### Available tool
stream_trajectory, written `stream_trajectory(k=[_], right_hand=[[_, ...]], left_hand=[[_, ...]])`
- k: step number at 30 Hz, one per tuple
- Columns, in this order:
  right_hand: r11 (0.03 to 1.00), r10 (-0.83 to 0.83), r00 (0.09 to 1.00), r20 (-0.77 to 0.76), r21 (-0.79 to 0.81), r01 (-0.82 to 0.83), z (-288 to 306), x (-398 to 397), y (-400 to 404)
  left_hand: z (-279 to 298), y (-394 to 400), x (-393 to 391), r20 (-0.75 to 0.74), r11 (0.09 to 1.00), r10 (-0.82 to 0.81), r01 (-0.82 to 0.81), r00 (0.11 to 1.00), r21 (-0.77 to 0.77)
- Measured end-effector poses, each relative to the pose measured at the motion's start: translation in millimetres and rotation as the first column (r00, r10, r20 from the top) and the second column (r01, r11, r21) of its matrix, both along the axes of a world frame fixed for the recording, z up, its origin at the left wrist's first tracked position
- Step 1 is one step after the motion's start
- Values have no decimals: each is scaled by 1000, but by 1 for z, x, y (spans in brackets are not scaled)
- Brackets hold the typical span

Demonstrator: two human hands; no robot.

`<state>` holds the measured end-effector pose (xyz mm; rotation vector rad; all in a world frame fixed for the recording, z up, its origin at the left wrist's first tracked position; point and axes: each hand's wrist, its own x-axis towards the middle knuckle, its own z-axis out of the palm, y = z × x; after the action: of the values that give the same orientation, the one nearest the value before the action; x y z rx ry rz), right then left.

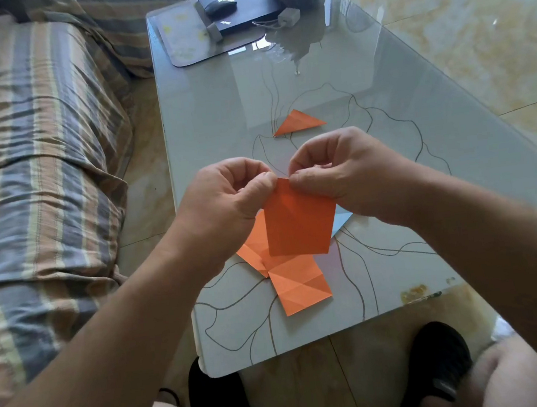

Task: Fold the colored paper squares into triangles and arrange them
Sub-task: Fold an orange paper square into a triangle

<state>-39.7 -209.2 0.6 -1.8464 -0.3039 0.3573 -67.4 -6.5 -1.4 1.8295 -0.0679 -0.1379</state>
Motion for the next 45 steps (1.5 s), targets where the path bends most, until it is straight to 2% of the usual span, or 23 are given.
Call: stream_trajectory(k=[23, 26, 31, 34, 38, 40, 45], right_hand=[[996, -56, 998, 7, -76, 56, 5, 8, -12], [990, -133, 991, 19, -48, 134, 4, 11, -18], [967, -253, 965, 66, -10, 255, 3, 11, -21], [983, -169, 981, 98, -57, 175, 2, 6, -17], [998, 32, 996, -84, -48, -36, 8, -2, -16], [988, 95, 989, -117, -110, -108, 6, -2, -17], [980, -47, 995, 88, -188, 63, -8, 1, -5]], left_hand=[[9, 10, 2, -3, 991, 132, -132, 991, -22], [8, 14, 6, -55, 973, 205, -210, 977, -97], [3, 13, 12, -227, 914, 250, -307, 941, -265], [1, 7, 13, -293, 876, 281, -369, 914, -311], [-3, 2, 14, -321, 839, 333, -434, 886, -329], [-5, 2, 15, -328, 833, 345, -448, 879, -326], [-4, 0, 12, -418, 865, 210, -367, 884, -343]])
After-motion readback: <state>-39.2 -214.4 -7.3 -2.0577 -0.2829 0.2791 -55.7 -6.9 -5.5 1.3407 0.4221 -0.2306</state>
